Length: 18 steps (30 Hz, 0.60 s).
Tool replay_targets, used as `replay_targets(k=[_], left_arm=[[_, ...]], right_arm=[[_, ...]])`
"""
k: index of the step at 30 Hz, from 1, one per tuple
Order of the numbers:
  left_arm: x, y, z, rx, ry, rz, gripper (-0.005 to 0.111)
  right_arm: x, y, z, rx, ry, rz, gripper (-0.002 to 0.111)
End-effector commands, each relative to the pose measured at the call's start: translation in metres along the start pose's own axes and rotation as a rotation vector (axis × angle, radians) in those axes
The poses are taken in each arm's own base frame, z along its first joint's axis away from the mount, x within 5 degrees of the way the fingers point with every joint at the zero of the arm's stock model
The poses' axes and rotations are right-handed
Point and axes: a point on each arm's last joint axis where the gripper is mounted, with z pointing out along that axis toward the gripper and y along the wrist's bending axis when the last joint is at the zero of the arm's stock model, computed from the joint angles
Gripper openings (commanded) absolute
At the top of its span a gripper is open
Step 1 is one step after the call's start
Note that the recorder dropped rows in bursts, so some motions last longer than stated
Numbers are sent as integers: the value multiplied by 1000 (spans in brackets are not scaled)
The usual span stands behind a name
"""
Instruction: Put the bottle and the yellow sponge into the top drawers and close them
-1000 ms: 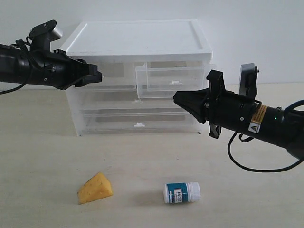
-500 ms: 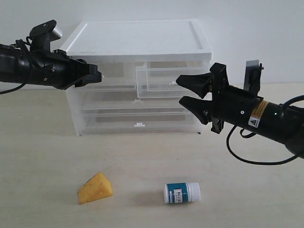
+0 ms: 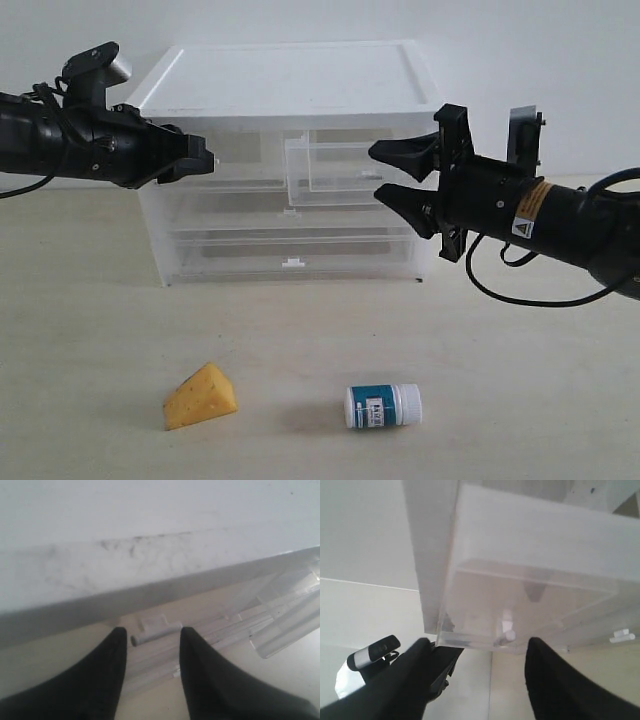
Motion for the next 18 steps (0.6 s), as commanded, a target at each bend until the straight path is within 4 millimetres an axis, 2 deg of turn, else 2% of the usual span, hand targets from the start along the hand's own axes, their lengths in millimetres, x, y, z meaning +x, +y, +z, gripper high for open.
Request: replay_targets(k=[1, 18], left_arm=[[-10, 18, -1, -147, -61, -45, 37], [-10, 15, -1, -123, -58, -40, 37]], right_arm=[[-2, 2, -1, 8, -8, 3, 51], [-4, 0, 0, 30, -38, 9, 51]])
